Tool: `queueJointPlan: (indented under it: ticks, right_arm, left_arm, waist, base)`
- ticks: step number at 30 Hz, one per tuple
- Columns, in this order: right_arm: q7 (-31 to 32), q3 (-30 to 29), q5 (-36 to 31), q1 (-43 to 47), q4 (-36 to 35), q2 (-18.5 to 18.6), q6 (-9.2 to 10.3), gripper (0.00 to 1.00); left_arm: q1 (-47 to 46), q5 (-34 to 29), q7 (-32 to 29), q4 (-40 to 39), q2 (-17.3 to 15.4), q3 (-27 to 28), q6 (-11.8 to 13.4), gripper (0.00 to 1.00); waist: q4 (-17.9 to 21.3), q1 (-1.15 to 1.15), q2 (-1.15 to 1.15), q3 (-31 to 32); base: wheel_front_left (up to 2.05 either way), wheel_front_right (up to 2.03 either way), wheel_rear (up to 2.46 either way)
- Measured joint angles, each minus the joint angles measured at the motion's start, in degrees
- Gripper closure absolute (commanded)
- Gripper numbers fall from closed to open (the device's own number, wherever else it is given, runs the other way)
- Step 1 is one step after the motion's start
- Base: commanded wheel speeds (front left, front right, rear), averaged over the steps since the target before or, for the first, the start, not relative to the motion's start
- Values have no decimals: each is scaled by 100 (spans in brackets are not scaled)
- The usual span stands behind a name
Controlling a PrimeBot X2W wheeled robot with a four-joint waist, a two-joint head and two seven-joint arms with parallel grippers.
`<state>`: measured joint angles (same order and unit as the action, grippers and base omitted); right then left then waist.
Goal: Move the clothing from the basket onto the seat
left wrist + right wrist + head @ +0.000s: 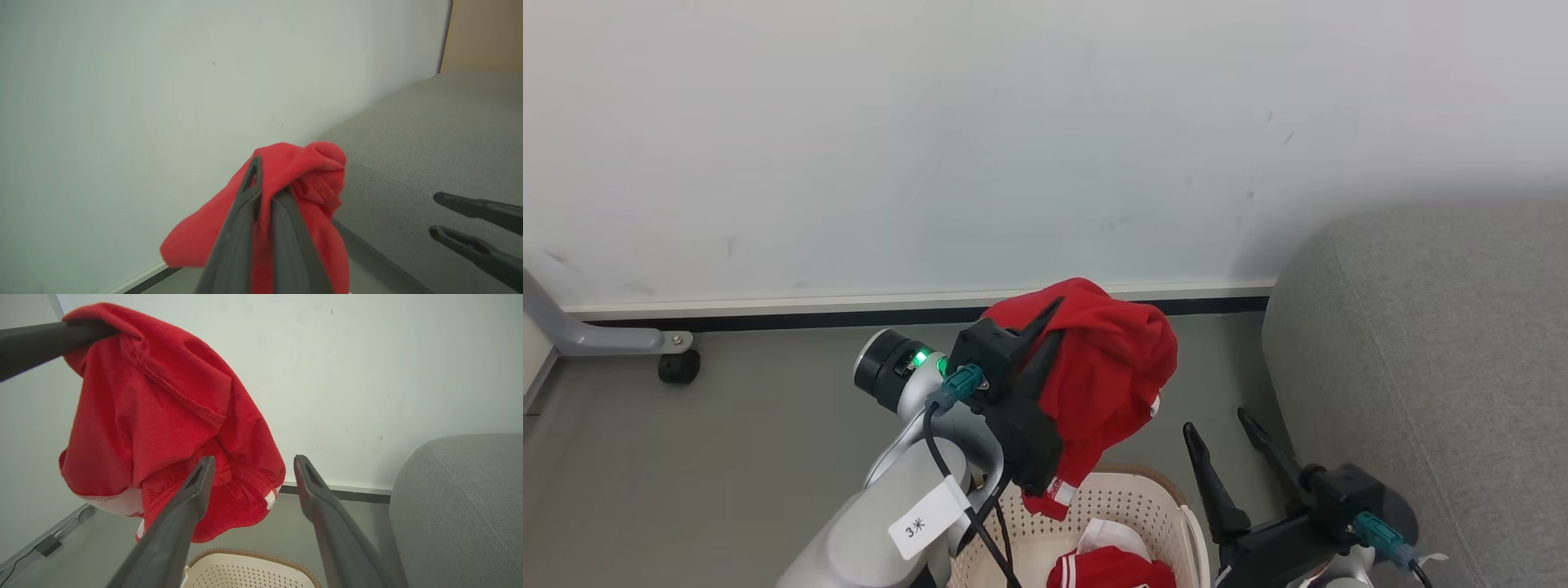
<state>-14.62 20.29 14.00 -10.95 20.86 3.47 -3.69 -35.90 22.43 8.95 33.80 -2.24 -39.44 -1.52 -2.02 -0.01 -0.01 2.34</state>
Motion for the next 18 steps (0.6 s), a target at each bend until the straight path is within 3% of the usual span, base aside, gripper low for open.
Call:
queueJointPlan:
  ticks: [18]
  right_arm:
    - [159,555,449,-538,1031,-22,-288,0]
  left_arm:
    - [-1,218,-441,-719,-10,-399,59,100]
  waist:
    - [-217,1,1,98]
  base:
    - [0,0,0]
